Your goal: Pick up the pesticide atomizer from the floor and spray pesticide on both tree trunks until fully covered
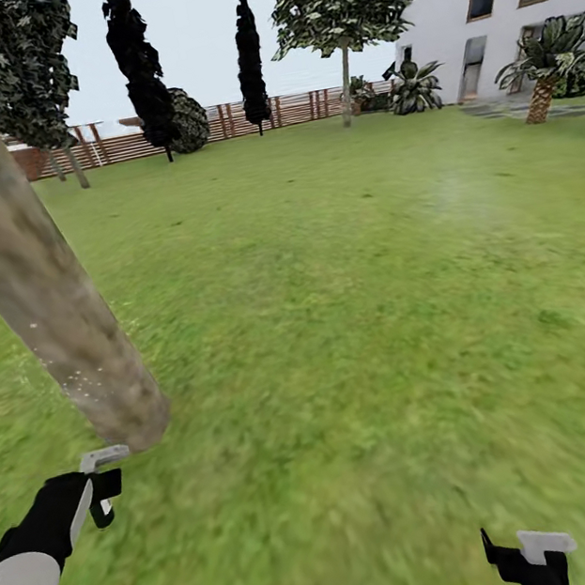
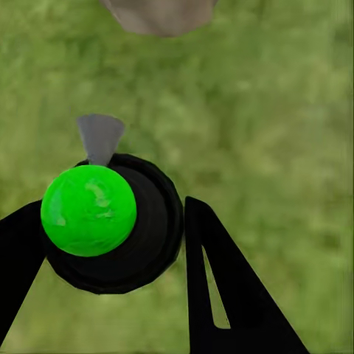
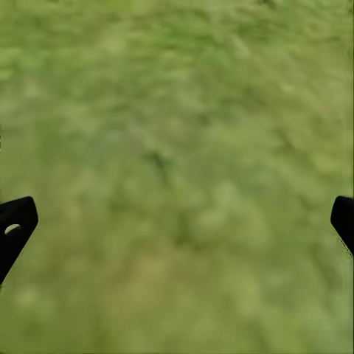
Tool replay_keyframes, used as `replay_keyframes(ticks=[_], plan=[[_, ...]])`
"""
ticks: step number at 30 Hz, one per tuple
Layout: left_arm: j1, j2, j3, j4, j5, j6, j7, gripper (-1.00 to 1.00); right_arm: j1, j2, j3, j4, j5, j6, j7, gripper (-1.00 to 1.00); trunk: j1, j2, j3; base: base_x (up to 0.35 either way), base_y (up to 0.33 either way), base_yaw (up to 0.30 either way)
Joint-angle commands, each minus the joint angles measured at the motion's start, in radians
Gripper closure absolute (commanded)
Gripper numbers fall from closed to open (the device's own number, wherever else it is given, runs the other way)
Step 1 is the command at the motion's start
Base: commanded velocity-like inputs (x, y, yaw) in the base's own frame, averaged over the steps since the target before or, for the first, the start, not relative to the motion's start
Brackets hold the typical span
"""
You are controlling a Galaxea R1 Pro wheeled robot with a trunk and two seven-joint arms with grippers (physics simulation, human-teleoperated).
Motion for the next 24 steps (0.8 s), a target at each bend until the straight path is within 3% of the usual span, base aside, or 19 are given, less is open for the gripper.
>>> replay_keyframes(ticks=[1,4,8,16,24], plan=[[-0.001,-0.001,0.005,0.001,-0.011,-0.021,-0.002,1.00,0.000,0.000,0.006,0.000,-0.003,-0.002,-0.004,-1.00,0.000,0.000,-0.001,0.207,-0.217,0.271],[-0.001,-0.002,0.005,0.005,-0.011,-0.051,0.001,1.00,0.000,0.000,0.006,0.000,-0.002,-0.002,-0.004,-1.00,0.000,0.000,-0.001,0.231,-0.197,0.275],[-0.001,-0.002,0.050,0.006,-0.011,-0.056,0.001,1.00,0.000,0.000,0.006,0.000,-0.002,-0.002,-0.004,-1.00,0.000,0.000,-0.001,0.244,-0.179,0.277],[-0.001,-0.003,0.054,0.006,-0.008,-0.056,0.001,1.00,0.000,0.000,0.006,0.000,-0.002,-0.002,-0.004,-1.00,0.000,0.000,-0.001,0.241,-0.182,0.265],[-0.001,-0.003,0.055,0.006,-0.011,-0.056,0.001,1.00,0.000,0.000,0.006,0.000,-0.002,-0.002,-0.004,-1.00,0.000,0.000,-0.001,0.186,-0.221,0.022]])
